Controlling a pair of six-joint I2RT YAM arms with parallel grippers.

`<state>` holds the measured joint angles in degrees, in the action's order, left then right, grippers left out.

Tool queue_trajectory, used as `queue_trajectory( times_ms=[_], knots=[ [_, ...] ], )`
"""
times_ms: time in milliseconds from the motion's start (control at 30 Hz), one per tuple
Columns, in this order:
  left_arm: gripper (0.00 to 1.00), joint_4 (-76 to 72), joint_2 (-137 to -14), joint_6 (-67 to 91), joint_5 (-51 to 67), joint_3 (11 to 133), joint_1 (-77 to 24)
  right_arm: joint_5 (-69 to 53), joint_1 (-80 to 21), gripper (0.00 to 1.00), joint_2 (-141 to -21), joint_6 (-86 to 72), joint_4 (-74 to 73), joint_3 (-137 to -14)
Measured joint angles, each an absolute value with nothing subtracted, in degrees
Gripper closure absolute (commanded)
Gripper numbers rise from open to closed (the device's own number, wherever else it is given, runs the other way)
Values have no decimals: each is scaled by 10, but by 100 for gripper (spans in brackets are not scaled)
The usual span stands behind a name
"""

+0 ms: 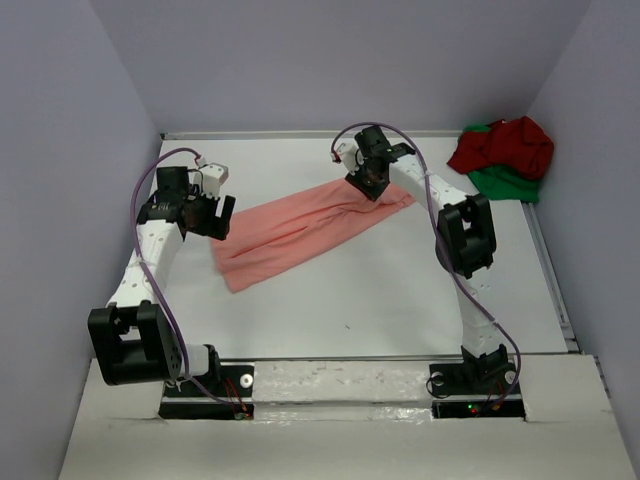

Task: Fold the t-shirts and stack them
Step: Fold the other side of the tshirt into a rectangle

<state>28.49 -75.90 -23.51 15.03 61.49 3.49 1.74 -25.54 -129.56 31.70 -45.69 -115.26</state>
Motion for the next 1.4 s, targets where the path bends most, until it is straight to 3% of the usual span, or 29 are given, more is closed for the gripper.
queue_trajectory(
  times_ms=[600, 700, 800, 833, 1400],
  knots=[
    [10, 285, -761, -235, 150, 615, 35, 38, -255, 60, -1313, 317, -442, -1153],
    [10, 285, -761, -235, 150, 615, 35, 41, -255, 68, -1318, 317, -441, -1153],
    [10, 285, -761, -235, 150, 615, 35, 44, -255, 96, -1320, 317, -440, -1153],
    [10, 285, -761, -235, 150, 615, 35, 46, -255, 100, -1320, 318, -439, -1153],
    [10, 285, -761, -235, 150, 615, 35, 45, -255, 100, -1320, 316, -431, -1158]
  ],
)
